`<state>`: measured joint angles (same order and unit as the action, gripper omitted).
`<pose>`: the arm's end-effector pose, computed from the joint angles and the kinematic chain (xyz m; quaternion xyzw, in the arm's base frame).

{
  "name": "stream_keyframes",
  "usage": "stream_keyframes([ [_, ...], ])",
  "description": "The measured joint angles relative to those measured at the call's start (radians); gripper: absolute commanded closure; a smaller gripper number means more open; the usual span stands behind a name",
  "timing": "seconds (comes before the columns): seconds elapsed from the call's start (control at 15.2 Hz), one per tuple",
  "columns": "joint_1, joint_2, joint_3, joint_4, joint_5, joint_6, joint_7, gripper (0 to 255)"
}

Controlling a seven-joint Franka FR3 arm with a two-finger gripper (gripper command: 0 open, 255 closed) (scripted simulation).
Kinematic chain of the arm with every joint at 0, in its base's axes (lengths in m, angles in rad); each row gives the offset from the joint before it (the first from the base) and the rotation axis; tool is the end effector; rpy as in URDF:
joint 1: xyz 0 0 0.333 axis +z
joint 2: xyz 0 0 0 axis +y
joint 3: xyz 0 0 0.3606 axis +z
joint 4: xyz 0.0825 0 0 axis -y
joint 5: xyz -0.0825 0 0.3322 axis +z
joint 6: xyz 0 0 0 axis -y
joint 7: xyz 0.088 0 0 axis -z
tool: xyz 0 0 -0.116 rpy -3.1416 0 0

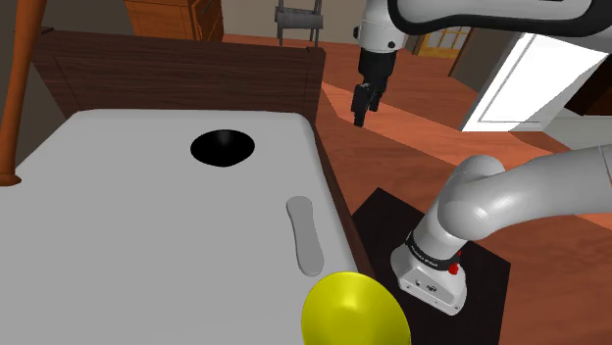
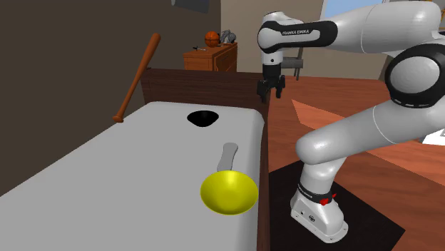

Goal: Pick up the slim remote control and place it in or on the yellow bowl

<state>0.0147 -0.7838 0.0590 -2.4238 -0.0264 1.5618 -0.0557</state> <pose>0.2191 0.0197 0.5832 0.9971 0.0556 -0.0395 0.0340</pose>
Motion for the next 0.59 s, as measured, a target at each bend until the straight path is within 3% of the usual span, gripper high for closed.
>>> stream_keyframes([
  [0.2,0.000,-0.026,0.026,-0.039,0.024,0.017,0.051,0],
  [0.59,0.012,-0.107,0.170,-0.169,0.162,0.086,0.309,0],
])
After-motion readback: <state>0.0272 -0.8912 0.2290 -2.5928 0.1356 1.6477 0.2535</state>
